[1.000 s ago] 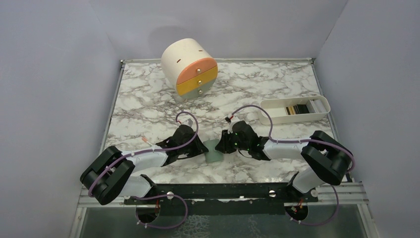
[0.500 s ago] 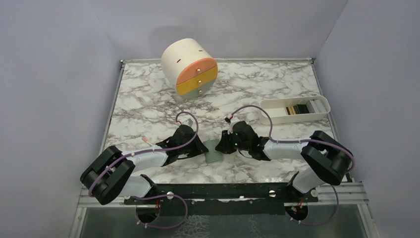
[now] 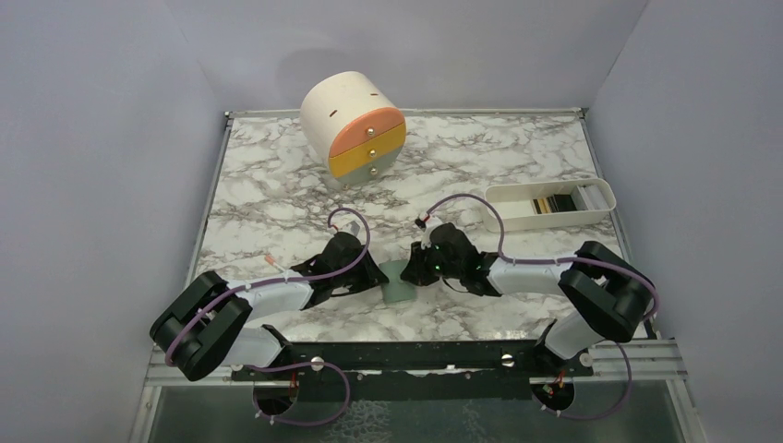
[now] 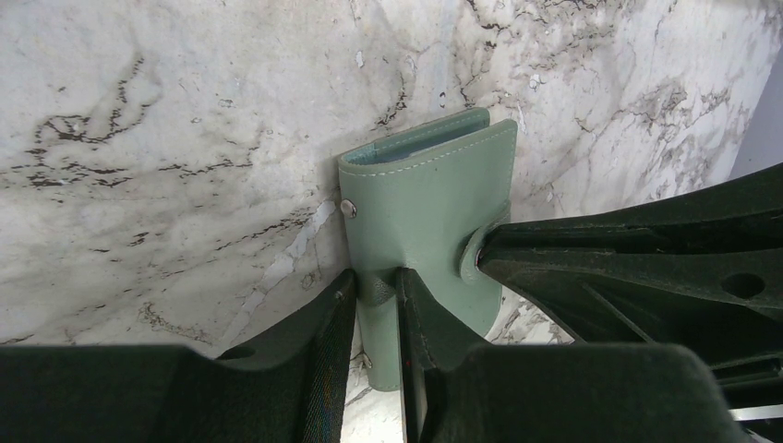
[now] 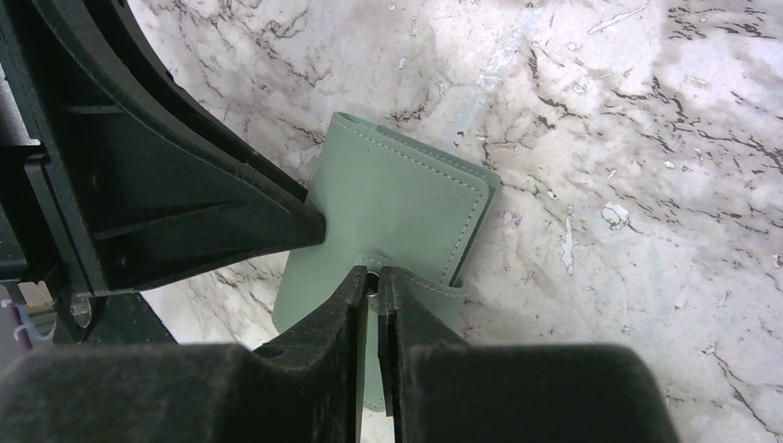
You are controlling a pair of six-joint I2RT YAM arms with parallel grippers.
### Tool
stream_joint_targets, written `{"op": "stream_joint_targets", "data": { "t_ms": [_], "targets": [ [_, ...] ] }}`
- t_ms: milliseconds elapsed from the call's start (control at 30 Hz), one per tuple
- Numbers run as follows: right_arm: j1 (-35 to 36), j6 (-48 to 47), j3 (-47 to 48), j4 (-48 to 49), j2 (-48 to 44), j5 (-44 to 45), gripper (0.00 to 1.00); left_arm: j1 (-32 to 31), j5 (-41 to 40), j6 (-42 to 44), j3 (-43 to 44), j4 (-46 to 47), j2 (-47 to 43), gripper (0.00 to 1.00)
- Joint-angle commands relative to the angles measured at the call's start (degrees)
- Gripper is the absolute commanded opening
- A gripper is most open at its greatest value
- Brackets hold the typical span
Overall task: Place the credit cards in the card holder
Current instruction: Close the card holder at the center of the board.
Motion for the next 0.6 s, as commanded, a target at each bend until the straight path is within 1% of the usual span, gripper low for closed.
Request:
{"op": "stream_joint_targets", "data": {
  "t_ms": [0,333,567],
  "targets": [
    [1.81,-1.54,0.83,-6.21,3.25,-0.61,0.10,-0.28,1.41,0.07,-0.28,-0.23,1.16,0.24],
    [4.00,-2.81,-0.41,-9.16,2.73,2.74,0.09,-0.26,1.34,-0.06,-0.32,-0.97,0.32,0.25],
    [5.22,-4.12,-0.49,-14.22,2.50,7.10,0.09,-0.27,1.40,-0.23,-0.20,-1.20,0.81,0.25]
  ]
}}
